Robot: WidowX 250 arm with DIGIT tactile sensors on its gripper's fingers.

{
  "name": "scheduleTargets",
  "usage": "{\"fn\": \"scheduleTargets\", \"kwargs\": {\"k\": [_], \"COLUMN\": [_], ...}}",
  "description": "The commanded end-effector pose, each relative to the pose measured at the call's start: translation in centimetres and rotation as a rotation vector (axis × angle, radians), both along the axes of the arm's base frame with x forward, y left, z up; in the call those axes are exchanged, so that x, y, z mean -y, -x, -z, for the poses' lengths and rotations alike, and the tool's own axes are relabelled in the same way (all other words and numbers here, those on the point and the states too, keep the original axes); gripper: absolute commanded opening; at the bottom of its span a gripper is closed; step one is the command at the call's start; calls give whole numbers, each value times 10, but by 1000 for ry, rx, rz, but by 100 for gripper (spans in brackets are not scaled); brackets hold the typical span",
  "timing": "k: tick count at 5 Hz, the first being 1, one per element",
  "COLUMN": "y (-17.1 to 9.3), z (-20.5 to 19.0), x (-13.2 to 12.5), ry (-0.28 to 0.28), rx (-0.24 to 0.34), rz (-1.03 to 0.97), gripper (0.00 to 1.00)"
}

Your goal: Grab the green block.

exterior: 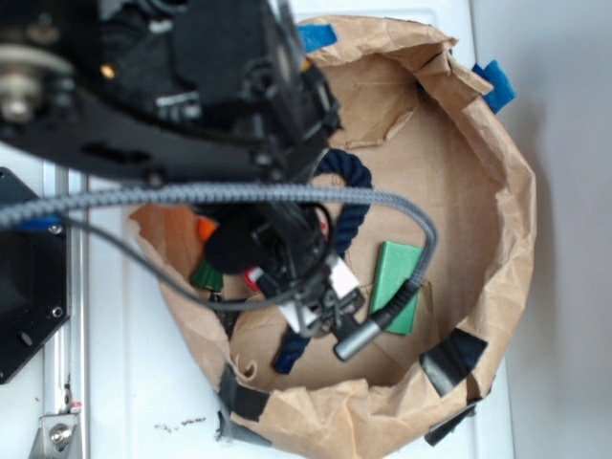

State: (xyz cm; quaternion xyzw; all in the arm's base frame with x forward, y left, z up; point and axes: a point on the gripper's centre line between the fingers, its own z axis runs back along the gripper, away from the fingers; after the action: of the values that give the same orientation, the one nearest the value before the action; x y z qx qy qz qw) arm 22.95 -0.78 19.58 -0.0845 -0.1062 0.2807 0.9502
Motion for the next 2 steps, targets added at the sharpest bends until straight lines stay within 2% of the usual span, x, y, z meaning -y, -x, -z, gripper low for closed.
{"fn": "scheduleTargets", "kwargs": {"k": [1,2], "y": [-13,-23], "z": [22,50], "x": [-15,-14], "ry": [-9,-25], "rx": [-22,-76], "rz": [-89,-110], "gripper": [100,100]}}
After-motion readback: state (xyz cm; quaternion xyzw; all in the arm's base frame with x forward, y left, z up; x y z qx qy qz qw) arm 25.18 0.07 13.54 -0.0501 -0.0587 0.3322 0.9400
